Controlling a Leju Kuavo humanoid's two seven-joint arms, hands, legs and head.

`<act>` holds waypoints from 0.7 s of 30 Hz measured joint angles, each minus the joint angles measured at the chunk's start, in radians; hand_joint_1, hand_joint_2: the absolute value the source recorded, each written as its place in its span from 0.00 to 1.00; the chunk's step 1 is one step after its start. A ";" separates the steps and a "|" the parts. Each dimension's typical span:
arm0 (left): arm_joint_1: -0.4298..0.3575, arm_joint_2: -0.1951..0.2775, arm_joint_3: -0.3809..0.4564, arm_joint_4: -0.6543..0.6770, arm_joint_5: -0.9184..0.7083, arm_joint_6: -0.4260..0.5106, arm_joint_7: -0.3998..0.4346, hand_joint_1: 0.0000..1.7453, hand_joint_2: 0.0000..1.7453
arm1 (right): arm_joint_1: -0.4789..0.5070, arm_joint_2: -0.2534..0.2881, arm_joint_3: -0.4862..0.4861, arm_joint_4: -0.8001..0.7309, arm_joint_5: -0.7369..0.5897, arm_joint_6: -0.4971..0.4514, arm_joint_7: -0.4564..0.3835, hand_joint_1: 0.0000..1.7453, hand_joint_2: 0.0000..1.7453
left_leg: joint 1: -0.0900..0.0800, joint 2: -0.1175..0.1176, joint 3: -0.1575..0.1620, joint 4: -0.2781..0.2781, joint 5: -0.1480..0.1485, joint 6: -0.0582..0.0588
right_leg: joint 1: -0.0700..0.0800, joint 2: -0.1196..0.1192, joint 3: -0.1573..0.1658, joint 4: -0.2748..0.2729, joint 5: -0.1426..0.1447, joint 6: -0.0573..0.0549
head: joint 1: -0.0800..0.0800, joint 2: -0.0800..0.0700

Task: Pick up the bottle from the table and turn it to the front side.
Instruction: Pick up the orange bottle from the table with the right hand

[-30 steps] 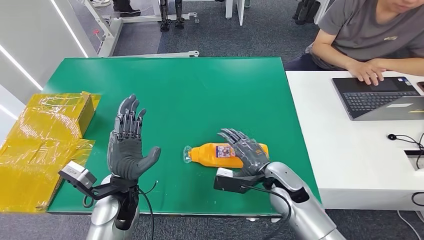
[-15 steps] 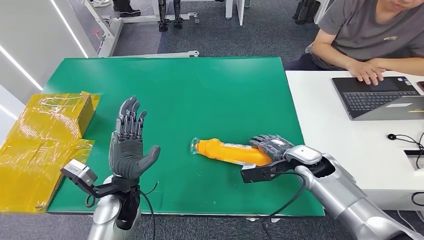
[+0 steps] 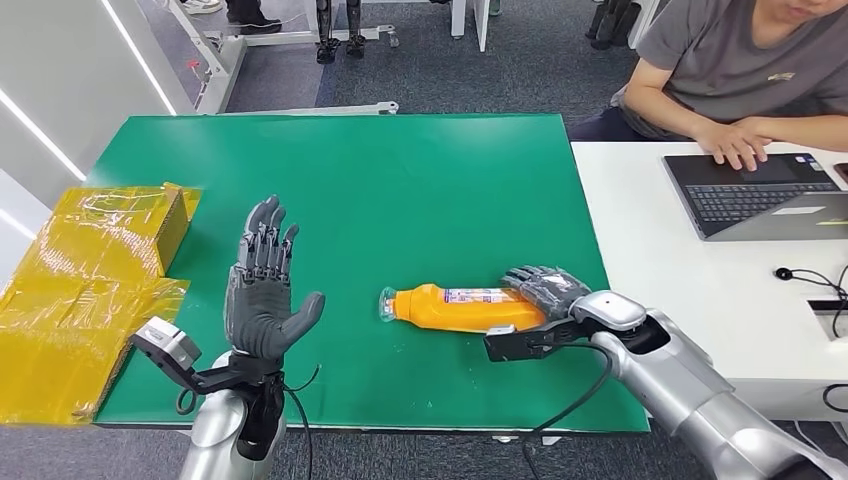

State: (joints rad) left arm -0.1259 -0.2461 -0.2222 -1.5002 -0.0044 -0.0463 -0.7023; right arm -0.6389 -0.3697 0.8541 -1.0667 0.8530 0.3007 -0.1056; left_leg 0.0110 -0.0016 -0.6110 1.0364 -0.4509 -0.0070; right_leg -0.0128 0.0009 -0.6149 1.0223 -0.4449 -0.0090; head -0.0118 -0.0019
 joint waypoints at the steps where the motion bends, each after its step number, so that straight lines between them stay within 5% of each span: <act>1: 0.000 0.000 0.000 0.001 0.001 0.002 0.000 0.00 1.00 | -0.003 0.000 0.002 0.005 -0.003 -0.006 -0.003 0.00 1.00 | 0.000 0.000 0.000 0.000 0.000 0.000 | 0.000 0.000 0.000 0.000 0.000 0.000 | 0.000 0.000; 17: 0.000 0.000 -0.002 0.001 0.026 0.031 0.000 0.00 1.00 | -0.071 0.084 0.031 0.207 -0.047 -0.071 -0.086 0.01 1.00 | 0.000 0.000 0.000 0.000 0.000 0.000 | 0.000 0.000 0.000 0.000 0.000 0.000 | 0.000 0.000; 21: 0.000 0.000 -0.001 0.001 0.031 0.032 0.000 0.00 1.00 | -0.085 0.098 0.038 0.246 -0.055 -0.066 -0.095 0.88 1.00 | 0.000 0.000 0.000 0.000 0.000 0.000 | 0.000 0.000 0.000 0.000 0.000 0.000 | 0.000 0.000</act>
State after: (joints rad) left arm -0.1255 -0.2457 -0.2236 -1.4988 0.0262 -0.0142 -0.7023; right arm -0.7239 -0.2712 0.8924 -0.8208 0.7983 0.2345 -0.2011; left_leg 0.0110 -0.0016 -0.6110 1.0363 -0.4508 -0.0071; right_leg -0.0127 0.0009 -0.6148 1.0225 -0.4449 -0.0091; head -0.0119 -0.0019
